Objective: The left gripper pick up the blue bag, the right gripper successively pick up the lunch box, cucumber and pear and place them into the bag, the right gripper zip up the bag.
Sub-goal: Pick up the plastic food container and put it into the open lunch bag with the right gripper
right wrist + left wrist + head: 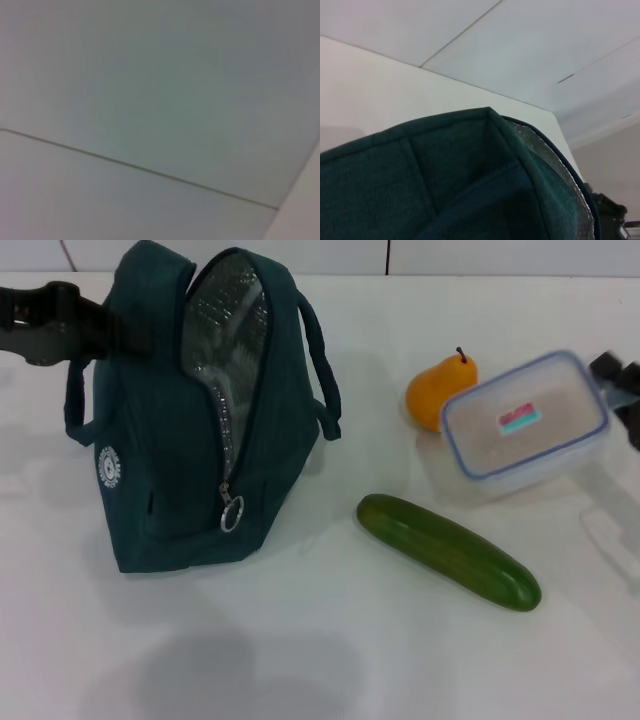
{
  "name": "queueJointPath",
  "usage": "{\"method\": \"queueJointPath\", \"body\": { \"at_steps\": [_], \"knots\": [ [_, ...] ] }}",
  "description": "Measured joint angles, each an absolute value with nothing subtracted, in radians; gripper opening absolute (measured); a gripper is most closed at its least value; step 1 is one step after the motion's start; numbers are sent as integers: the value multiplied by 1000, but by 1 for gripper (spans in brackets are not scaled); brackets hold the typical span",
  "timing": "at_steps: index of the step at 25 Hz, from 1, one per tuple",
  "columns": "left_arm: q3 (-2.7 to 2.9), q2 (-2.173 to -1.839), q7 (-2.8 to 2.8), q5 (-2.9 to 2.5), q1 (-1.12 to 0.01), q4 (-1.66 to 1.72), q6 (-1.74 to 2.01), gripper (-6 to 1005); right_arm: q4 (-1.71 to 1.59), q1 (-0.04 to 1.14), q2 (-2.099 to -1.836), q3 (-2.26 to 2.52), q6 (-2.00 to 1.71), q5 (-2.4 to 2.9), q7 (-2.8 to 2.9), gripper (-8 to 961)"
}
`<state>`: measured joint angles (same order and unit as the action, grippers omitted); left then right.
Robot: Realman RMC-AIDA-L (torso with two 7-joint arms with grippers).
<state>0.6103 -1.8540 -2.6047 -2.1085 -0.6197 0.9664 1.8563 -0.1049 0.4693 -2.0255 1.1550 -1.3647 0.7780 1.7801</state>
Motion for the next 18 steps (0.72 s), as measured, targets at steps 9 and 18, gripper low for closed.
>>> {"method": "queueJointPath", "body": {
  "at_steps": [9, 18],
  "knots": [
    [610, -1858, -2606, -2101, -618, 966, 1854, 44, -122, 478, -2022, 1155, -1504, 667, 1793, 89],
    [617, -1879, -2610, -2098, -639, 966, 1855, 46, -168, 627, -2028, 1159, -1608, 609, 1839, 88]
  ]
}}
